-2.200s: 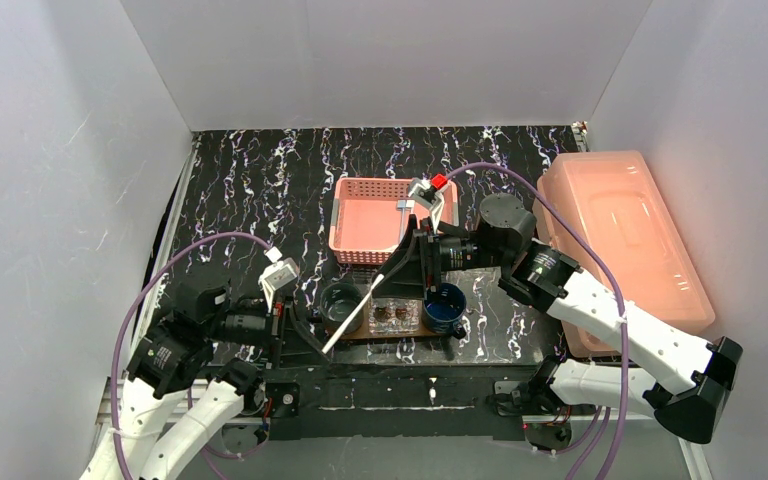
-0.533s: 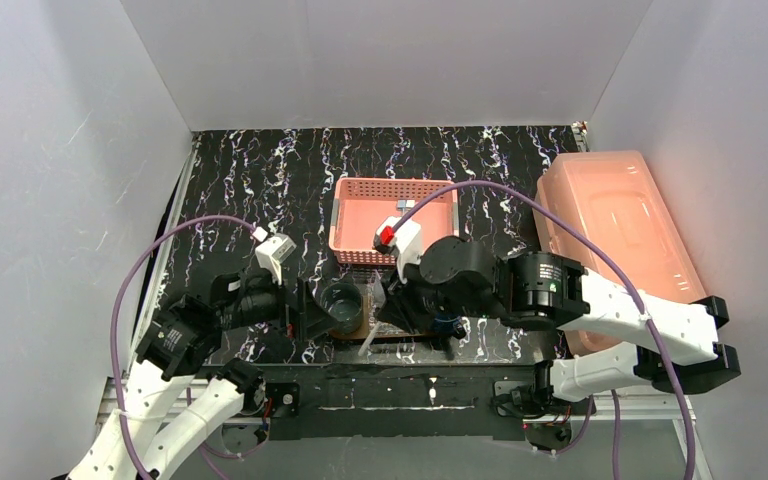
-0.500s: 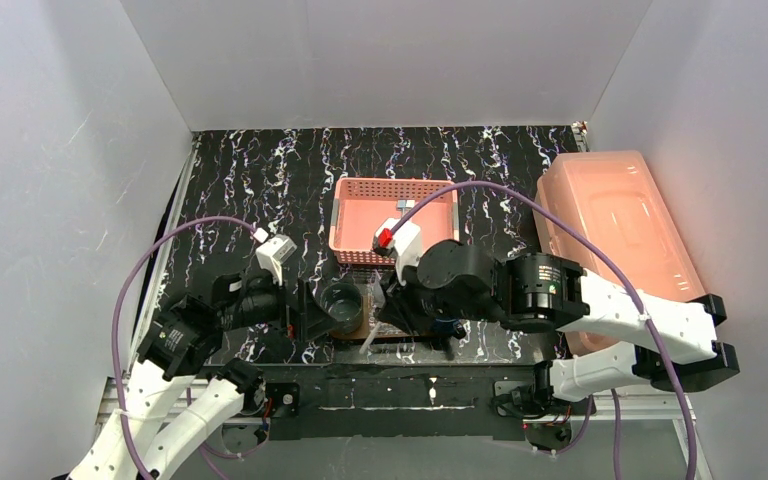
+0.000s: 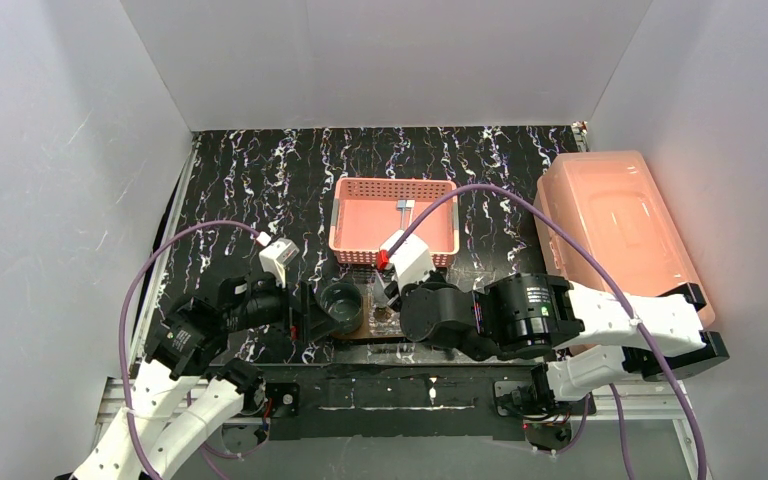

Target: Prepare toiletry sets of a toothbrush and toothpaste on the tray

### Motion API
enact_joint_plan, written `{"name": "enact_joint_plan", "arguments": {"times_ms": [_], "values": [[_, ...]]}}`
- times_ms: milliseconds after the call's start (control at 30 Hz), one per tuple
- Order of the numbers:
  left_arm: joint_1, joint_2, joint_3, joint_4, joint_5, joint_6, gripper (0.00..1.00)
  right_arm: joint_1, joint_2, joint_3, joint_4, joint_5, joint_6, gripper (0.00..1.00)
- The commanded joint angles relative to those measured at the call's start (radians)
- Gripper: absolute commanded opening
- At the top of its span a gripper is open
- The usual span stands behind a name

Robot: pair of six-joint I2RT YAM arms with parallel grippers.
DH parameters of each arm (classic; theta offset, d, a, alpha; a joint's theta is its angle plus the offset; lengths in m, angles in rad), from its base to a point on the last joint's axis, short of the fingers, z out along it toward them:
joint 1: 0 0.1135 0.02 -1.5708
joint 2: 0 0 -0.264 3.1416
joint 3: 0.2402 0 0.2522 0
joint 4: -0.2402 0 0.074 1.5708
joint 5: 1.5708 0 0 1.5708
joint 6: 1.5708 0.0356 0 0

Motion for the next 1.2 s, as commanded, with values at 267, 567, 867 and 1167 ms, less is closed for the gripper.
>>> {"name": "enact_joint_plan", "arguments": {"times_ms": [267,567,867,1167], "values": [[-0.004,-0.018,-0.028,0.029,0.002,-0.011,0.98,0.019,-0.119,-0.199,0.163,0.196,-0.006,0.01],[-0.004,-0.006,-0.031,0.033,0.005,-0.011,0.98,0.019,-0.136,-0.289,0.239,0.194,-0.004,0.01],[-0.004,-0.005,-0.032,0.034,0.005,-0.012,0.98,0.013,-0.155,-0.348,0.277,0.195,0.009,0.01],[-0.004,0.000,-0.033,0.034,0.005,-0.012,0.98,-0.005,-0.170,-0.437,0.344,0.183,0.025,0.01]]}}
